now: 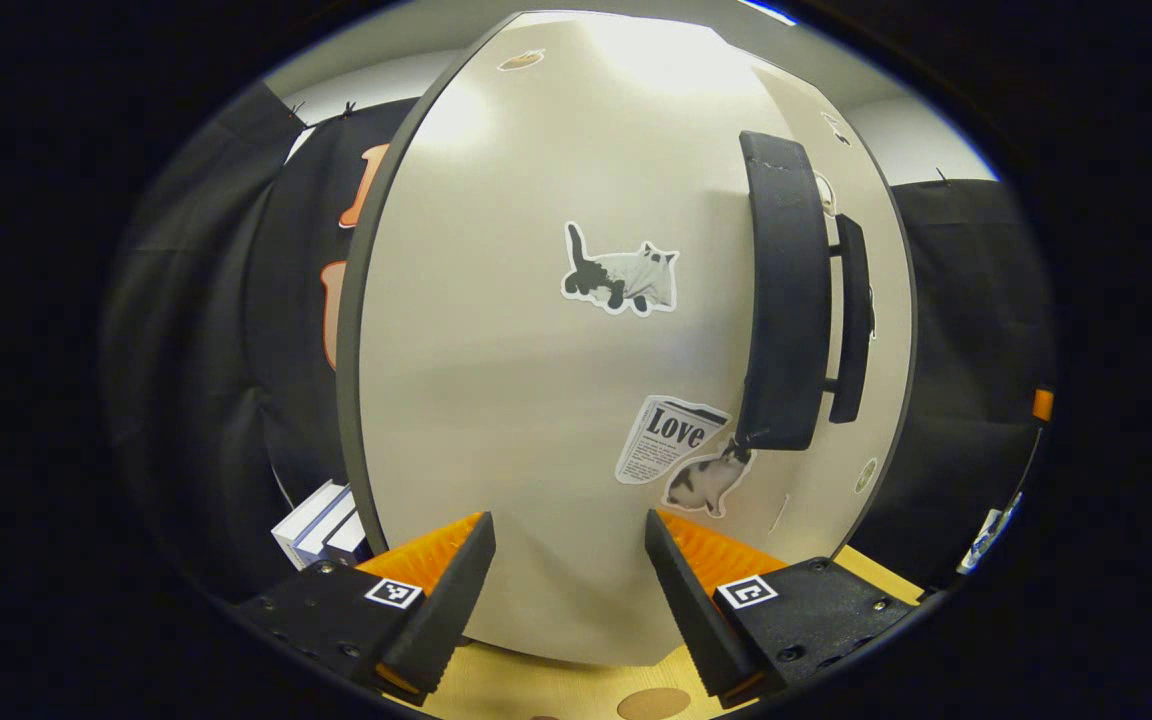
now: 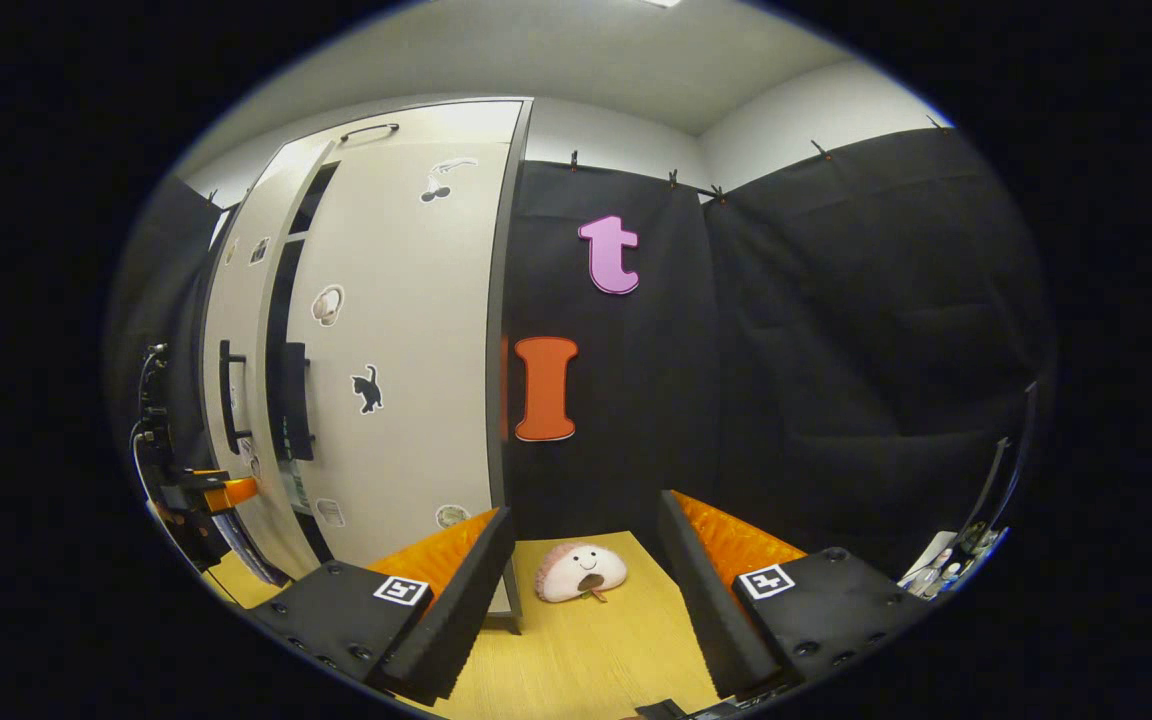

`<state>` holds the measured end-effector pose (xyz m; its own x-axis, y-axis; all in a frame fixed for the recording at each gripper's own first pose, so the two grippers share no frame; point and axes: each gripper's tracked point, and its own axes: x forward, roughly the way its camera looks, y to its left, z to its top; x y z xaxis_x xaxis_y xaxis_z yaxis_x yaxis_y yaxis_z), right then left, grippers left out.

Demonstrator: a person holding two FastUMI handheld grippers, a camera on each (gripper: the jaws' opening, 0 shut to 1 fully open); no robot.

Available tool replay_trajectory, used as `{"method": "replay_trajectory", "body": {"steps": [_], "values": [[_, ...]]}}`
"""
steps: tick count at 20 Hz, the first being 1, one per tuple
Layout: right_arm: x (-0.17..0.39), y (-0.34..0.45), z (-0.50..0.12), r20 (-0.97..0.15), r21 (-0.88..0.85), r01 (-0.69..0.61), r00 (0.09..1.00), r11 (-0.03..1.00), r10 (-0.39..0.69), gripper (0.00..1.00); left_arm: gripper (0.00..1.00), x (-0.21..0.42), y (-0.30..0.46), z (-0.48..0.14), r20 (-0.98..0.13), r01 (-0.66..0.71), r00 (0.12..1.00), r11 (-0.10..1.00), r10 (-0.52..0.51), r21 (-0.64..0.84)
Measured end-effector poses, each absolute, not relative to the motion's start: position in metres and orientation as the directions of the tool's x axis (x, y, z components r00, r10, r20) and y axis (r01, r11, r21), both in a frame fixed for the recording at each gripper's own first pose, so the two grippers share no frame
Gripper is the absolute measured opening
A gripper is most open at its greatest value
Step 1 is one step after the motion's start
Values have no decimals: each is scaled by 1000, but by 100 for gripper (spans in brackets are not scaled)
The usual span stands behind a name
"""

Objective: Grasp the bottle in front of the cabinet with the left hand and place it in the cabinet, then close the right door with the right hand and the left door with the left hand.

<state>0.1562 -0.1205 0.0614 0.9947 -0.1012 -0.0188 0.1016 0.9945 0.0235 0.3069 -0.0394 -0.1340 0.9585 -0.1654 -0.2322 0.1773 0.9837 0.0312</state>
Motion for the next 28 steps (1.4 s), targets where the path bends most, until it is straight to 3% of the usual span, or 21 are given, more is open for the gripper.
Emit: {"method": "replay_trajectory", "body": {"steps": [8, 9, 10, 14, 28], "values": [[148, -128, 58, -42, 32, 110, 993, 993, -108, 96, 92, 315, -43, -136, -258, 171, 954, 984, -154, 46], [147, -127, 57, -47, 33, 108, 993, 994, -106, 97, 88, 313, -40, -136, -272, 161, 952, 986, -142, 51], [145, -126, 57, -50, 32, 103, 994, 994, -102, 97, 93, 310, -40, -134, -281, 156, 950, 986, -135, 52], [139, -120, 57, -57, 27, 83, 995, 996, -81, 97, 92, 293, -41, -116, -272, 176, 949, 983, -158, 46], [128, -77, 91, -17, 19, -15, 1000, 1000, 16, 97, 92, 219, 18, 12, -154, 146, 977, 989, -146, -14]]}}
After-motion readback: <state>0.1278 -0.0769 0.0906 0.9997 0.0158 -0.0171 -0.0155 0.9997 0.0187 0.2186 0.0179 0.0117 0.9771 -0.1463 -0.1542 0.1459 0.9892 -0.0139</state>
